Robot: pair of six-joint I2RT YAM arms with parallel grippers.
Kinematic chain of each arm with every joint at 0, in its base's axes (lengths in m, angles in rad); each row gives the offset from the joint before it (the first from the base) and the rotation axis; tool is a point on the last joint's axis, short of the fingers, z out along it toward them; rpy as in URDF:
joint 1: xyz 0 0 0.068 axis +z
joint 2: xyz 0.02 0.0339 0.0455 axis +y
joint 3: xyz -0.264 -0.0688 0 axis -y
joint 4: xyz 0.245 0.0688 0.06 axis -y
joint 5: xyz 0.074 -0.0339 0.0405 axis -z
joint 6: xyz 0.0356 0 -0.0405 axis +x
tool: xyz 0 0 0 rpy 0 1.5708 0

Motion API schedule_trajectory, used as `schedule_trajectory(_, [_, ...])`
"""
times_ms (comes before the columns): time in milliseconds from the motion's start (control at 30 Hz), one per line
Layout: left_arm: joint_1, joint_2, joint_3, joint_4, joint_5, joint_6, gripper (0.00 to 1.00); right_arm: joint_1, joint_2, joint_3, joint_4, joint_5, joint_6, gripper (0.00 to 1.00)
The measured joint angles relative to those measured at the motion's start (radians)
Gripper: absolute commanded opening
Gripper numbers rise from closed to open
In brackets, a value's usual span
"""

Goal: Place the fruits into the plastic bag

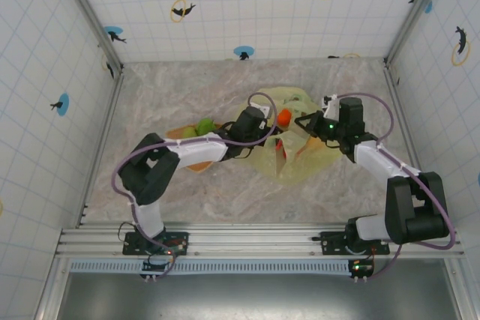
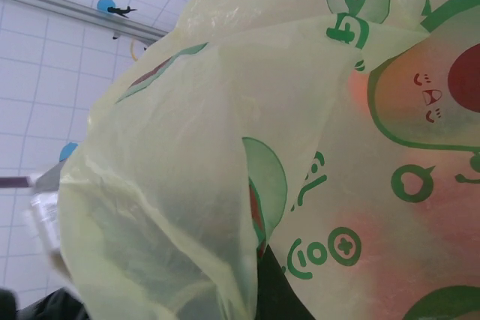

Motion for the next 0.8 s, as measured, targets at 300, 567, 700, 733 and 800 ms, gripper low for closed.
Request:
schedule_trajectory(300, [0.035,-0.225,-0.128,-0.104,0.126,0.079,0.68,-0.004,0.0,-0.001,0.0,0.0,-0.016,0.0])
schedule_trajectory(567, [0.093,-0.409,-0.229,-0.239,0.206,0.145,0.7,-0.007,0.0,-0.012,0.0,0.0,-0.019,0.0])
schedule_trajectory(700, [0.136,-0.492,-0.254,-0.28,0.213,0.158,0.7,-0.009,0.002,-0.012,0.0,0.0,-0.019,0.0])
schedule_trajectory(733, [0.147,-0.511,-0.261,-0.287,0.211,0.158,0.7,-0.009,0.002,-0.012,0.0,0.0,-0.019,0.0])
schedule_trajectory(800, [0.167,-0.546,-0.273,-0.301,0.204,0.158,0.71,-0.01,0.002,-0.012,0.0,0.0,-0.019,0.0])
